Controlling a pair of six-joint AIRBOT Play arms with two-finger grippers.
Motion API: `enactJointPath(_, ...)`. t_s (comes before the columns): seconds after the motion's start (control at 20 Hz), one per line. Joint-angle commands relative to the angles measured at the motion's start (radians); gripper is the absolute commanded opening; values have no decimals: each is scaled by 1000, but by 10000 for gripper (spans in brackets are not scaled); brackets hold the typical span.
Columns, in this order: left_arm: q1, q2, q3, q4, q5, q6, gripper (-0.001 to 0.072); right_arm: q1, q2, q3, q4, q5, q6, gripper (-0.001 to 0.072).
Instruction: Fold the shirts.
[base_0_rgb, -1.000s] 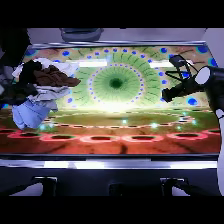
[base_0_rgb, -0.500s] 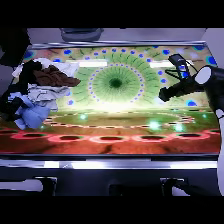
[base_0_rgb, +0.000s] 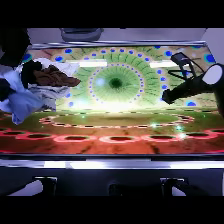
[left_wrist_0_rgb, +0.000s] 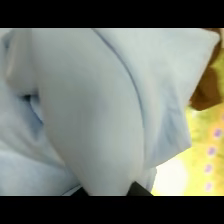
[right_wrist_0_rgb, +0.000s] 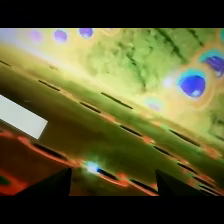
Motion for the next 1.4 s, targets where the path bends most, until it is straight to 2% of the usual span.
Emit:
enactJointPath(0.0,-129,321,7,-148,21,74,32,1,132,1,-72,61,-11,609)
enactJointPath(0.1,-277,476,-4,-238,51,73,32,1,219,1,-90,85,-11,608)
enactJointPath(0.2,-460,578,-32,-249,154,70,32,1,305,1,-90,113,-2,608)
enactJointPath(0.3,-608,613,-66,-246,227,69,32,1,383,1,-105,146,13,609)
enactJointPath(0.45,-746,583,-148,-245,230,69,32,1,482,1,-132,218,13,609)
enactJointPath(0.65,-833,477,-390,-186,231,68,32,1,531,1,-171,305,13,608)
enactJointPath(0.75,-832,392,-529,-187,238,12,32,1,512,-4,-158,352,20,608)
enactJointPath(0.9,-837,230,-661,-190,274,-24,32,1,448,-55,-129,348,19,608)
enactJointPath(1.0,-831,117,-654,-229,264,-29,45,1,391,-110,-80,319,18,607)
enactJointPath(1.05,-820,86,-625,-250,248,-27,258,1,359,-143,-37,298,15,608)
enactJointPath(1.1,-800,69,-582,-254,213,-23,672,1,327,-175,13,282,13,608)
enactJointPath(1.15,-763,65,-525,-247,157,13,712,1,299,-202,71,269,2,609)
enactJointPath(1.25,-657,75,-405,-196,15,91,711,1,250,-267,217,251,-21,622)
enactJointPath(1.3,-603,81,-359,-140,-46,97,711,1,238,-315,291,239,-45,670)
enactJointPath(1.35,-550,91,-332,-69,-101,97,710,1,236,-370,338,220,-69,689)
